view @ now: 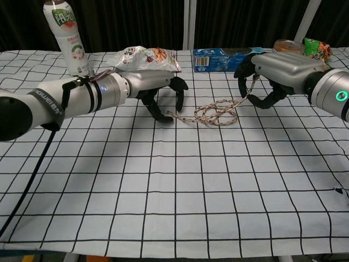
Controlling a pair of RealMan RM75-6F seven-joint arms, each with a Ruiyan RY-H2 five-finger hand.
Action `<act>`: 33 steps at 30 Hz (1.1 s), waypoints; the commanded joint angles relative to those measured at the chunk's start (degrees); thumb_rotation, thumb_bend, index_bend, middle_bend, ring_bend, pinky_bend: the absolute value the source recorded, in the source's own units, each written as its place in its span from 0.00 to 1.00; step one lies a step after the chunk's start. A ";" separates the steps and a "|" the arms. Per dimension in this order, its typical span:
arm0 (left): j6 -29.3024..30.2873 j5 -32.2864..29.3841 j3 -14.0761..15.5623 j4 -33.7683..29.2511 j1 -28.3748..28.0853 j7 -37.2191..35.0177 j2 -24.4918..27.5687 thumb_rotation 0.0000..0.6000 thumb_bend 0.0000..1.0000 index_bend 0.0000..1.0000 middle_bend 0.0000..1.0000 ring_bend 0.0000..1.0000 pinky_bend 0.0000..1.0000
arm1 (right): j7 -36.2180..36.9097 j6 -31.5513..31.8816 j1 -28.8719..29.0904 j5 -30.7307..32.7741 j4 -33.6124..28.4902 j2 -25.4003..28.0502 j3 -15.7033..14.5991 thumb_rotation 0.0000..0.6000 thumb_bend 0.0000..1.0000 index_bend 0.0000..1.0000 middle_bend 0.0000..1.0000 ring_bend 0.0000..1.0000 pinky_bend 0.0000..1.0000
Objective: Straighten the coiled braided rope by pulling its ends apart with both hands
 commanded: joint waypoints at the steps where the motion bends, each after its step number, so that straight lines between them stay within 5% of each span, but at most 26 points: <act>1: 0.17 -0.27 -0.11 0.18 -0.20 0.14 -0.36 1.00 0.27 0.48 0.07 0.00 0.00 | -0.01 0.01 0.06 0.06 0.07 -0.11 0.00 1.00 0.52 0.67 0.19 0.00 0.00; 33: 0.07 -2.11 0.52 2.89 -1.03 2.73 -2.82 1.00 0.35 0.51 0.07 0.00 0.00 | 0.74 0.31 -0.02 0.30 0.51 -0.27 -0.35 1.00 0.52 0.67 0.19 0.00 0.00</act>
